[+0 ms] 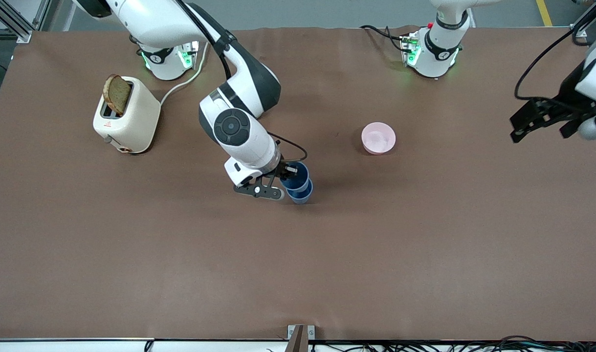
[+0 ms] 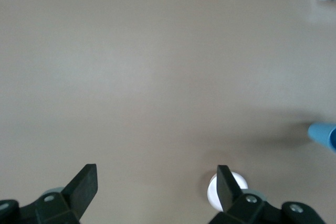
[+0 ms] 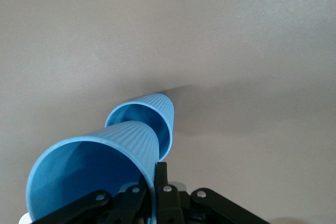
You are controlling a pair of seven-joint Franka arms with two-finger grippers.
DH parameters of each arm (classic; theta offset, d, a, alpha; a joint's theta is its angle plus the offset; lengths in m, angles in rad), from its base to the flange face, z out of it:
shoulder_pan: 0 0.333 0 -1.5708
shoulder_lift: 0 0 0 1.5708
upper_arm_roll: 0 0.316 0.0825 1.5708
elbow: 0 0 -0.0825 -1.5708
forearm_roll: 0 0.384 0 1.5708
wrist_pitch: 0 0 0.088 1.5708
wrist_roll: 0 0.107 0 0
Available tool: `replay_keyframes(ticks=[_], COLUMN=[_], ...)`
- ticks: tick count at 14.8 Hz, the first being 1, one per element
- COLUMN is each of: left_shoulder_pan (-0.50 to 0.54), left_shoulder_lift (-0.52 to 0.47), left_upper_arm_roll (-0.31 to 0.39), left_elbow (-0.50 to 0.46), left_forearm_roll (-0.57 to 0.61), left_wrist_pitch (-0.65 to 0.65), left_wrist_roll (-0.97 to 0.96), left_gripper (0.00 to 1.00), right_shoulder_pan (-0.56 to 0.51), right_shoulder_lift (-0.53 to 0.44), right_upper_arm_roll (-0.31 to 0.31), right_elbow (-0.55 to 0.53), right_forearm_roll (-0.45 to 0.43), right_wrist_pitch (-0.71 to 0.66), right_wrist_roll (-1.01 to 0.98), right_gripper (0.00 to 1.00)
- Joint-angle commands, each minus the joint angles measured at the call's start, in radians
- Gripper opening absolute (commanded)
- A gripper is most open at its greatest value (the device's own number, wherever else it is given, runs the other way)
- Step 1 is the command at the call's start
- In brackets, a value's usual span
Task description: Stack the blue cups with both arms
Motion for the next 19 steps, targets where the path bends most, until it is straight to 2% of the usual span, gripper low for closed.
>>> replay_keyframes(ticks=[1,4,13,14,15,16,17,18,19], left_shoulder_pan=[-0.062,-0.051,-0.061,-0.059,-0.059,-0.059,-0.058,-0.059,-0.059], left_shoulder_lift=[-0.07,-0.095,-0.076,-0.07,-0.067,-0.067,-0.067,-0.067,-0.067], left_upper_arm_roll=[0.085,0.088,0.084,0.084,0.084,0.084,0.084,0.084,0.084], left_elbow=[-0.098,-0.14,-0.121,-0.111,-0.109,-0.109,-0.109,-0.109,-0.109], left_forearm_roll=[-0.031,-0.031,-0.021,-0.021,-0.021,-0.021,-0.022,-0.021,-0.022], left_wrist_pitch=[-0.024,-0.01,-0.02,-0.02,-0.02,-0.02,-0.02,-0.02,-0.02], left_wrist_roll=[0.061,0.066,0.077,0.081,0.087,0.087,0.089,0.089,0.089], left_gripper=[1.0,1.0,1.0,1.0,1.0,1.0,1.0,1.0,1.0], right_shoulder_pan=[0.01,0.01,0.008,0.008,0.002,-0.001,-0.001,-0.004,-0.007], right_shoulder_lift=[0.005,0.017,0.029,0.029,0.029,0.028,0.028,0.026,0.017], right_upper_arm_roll=[0.001,0.001,0.001,0.001,0.001,0.001,0.001,0.001,0.001], right_elbow=[-0.001,0.0,0.005,0.005,0.005,0.005,0.005,0.005,0.005], right_forearm_roll=[-0.019,-0.036,-0.036,-0.036,-0.031,-0.029,-0.031,-0.029,-0.031], right_wrist_pitch=[0.011,0.013,0.054,0.057,0.056,0.056,0.051,0.048,0.042], right_wrist_roll=[0.021,0.023,0.023,0.023,0.021,0.021,0.023,0.021,0.02], right_gripper=[0.04,0.04,0.07,0.12,0.32,0.64,0.76,0.8,0.92])
